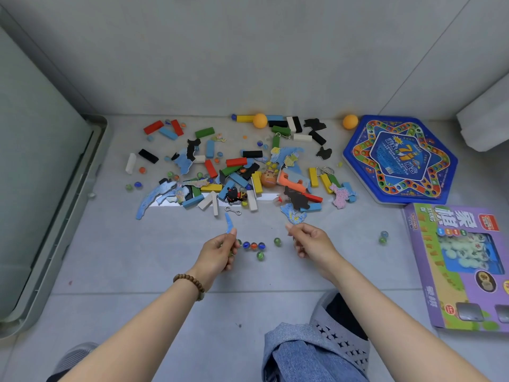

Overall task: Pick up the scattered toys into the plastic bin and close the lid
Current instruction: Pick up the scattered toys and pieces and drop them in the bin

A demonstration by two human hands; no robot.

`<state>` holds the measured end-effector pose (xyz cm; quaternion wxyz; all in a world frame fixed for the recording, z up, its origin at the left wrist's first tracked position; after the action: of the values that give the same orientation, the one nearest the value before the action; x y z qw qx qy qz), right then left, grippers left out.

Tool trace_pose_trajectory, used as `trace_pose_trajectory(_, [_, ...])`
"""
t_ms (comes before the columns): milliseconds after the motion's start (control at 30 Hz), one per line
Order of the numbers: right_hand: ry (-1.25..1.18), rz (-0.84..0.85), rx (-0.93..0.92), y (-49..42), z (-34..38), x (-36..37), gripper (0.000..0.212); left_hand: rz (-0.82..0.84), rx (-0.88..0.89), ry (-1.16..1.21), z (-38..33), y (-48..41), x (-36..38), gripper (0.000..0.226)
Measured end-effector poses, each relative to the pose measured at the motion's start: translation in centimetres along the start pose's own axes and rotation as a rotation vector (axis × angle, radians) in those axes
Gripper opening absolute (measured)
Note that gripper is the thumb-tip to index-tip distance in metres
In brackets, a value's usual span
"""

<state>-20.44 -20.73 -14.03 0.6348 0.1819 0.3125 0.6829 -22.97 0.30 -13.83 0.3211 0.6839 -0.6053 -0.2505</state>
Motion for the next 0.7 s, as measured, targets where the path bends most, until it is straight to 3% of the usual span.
trace_pose_trajectory(67, [0.145, -0.040, -0.101, -0.3, -0.5, 0.7, 0.009, -0.006, 0.014, -0.023, -0.1, 0.1, 0.1, 0.041])
trace_pose_trajectory(133, [0.305, -0.030, -0.184, -0.6, -0.9, 1.4, 0.020, -0.004, 0.009, -0.015, -0.1, 0.2, 0.2, 0.043])
trace_pose_trajectory(300, [0.564, -0.127, -0.224, -1.3, -2.0, 2.2, 0.012, 0.012, -0.031, 0.022, -0.2, 0.5, 0.4, 0.051])
trace_pose_trajectory(367, [0.484, -0.161, -0.188, -1.2, -1.7, 2.3, 0.010, 0.008, -0.034, 0.040, -0.3, 0.5, 0.2, 0.051])
trace_pose_trajectory(433, [0.257, -0.138, -0.074, -0.8, -0.6, 2.6, 0.017, 0.001, -0.028, 0.051, -0.6, 0.5, -0.3, 0.049])
trace_pose_trajectory(567, [-0.272, 0.091, 0.083, 0.9, 3.6, 4.7, 0.026, -0.024, 0.041, 0.063, -3.6, 2.0, -2.2, 0.040])
trace_pose_trajectory(700, [-0.121, 0.311, -0.069, 3.9, 11.8, 8.6, 0.027, -0.038, 0.226, 0.008, -10.0, 5.5, -6.4, 0.034])
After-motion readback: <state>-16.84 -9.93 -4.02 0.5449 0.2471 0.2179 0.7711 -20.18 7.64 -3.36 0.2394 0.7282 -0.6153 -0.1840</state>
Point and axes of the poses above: each hand's wrist, its own y-axis away from the middle knuckle, its own x-axis out of the palm, z = x × y, the point moved 2 cm from there along -y, towards the middle knuckle, and after that the axes turned 9 degrees about y, right-handed, at the moved point
